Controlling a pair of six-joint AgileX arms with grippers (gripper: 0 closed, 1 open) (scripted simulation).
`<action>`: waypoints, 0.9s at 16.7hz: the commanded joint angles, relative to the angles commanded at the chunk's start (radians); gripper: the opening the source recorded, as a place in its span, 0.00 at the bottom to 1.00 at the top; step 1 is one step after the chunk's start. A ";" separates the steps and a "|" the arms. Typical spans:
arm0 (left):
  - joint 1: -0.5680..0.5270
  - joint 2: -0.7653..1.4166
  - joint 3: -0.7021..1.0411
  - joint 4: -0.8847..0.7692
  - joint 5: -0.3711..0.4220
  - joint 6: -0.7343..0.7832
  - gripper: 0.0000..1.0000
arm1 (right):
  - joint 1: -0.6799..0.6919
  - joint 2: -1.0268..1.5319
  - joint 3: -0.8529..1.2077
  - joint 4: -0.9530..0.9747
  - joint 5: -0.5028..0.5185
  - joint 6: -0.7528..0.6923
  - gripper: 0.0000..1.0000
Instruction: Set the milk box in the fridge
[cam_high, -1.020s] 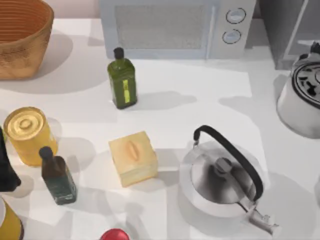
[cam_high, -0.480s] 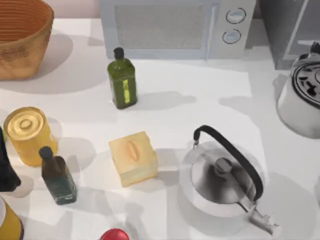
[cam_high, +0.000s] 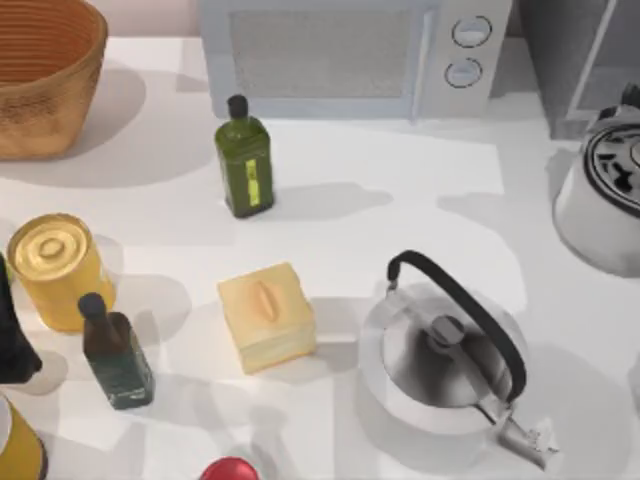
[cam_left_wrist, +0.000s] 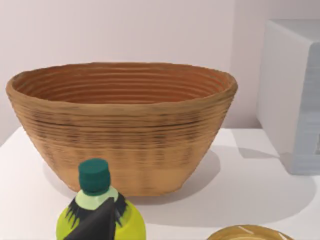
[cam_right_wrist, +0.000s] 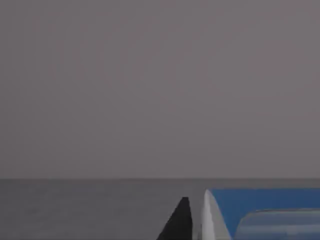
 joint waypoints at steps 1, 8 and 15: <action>0.000 0.000 0.000 0.000 0.000 0.000 1.00 | 0.004 0.018 0.057 -0.030 0.003 0.000 0.00; 0.000 0.000 0.000 0.000 0.000 0.000 1.00 | 0.028 0.081 0.207 -0.138 0.017 0.001 0.00; 0.000 0.000 0.000 0.000 0.000 0.000 1.00 | 0.028 0.081 0.207 -0.138 0.017 0.001 0.38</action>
